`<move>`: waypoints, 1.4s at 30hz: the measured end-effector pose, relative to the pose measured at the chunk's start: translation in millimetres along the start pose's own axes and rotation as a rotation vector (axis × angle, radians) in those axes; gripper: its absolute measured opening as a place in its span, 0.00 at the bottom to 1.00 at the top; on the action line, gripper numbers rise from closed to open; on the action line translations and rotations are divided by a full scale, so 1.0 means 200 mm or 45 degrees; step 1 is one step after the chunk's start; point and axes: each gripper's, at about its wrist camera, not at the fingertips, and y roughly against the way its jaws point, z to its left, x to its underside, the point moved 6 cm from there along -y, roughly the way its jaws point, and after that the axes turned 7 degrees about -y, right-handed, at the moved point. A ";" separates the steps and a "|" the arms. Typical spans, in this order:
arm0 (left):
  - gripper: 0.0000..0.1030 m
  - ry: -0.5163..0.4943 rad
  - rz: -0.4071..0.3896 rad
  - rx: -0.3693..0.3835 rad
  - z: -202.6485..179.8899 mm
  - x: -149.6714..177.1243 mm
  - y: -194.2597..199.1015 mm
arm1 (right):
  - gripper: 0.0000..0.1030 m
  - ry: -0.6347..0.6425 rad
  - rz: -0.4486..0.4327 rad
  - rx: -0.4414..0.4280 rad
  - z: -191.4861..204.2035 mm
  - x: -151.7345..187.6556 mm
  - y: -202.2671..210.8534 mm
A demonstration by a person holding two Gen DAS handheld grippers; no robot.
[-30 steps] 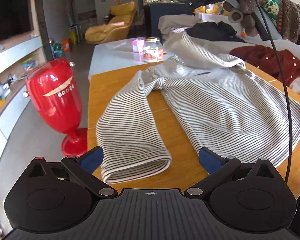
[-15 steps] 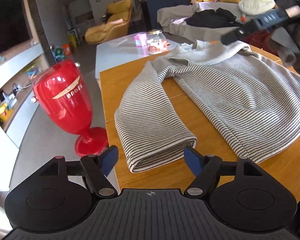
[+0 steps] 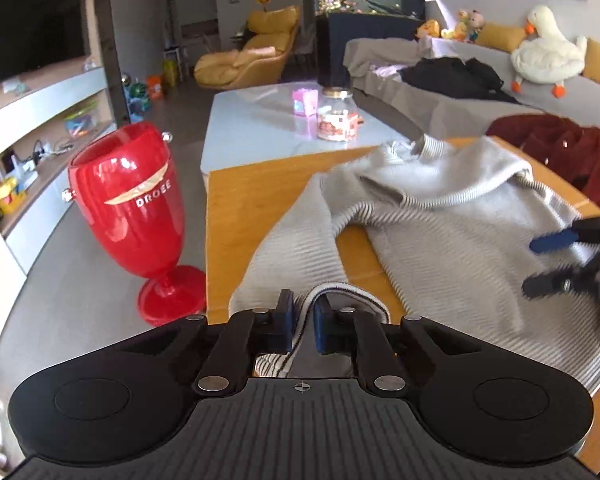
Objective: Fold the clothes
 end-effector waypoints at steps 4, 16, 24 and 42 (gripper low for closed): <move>0.08 0.096 -0.096 0.103 -0.03 -0.24 0.02 | 1.00 0.007 -0.015 -0.003 0.00 0.01 0.01; 0.06 0.247 -0.220 0.483 -0.50 -1.11 -0.30 | 1.00 -0.120 -0.086 -0.123 -0.06 -0.01 0.06; 0.07 0.318 -0.100 0.653 -0.86 -1.27 -0.67 | 1.00 -0.250 -0.133 -0.186 -0.14 -0.02 0.11; 1.00 0.209 -0.253 0.032 -0.20 -0.67 -0.19 | 0.05 -0.303 -0.133 -0.132 -0.21 -0.60 -0.15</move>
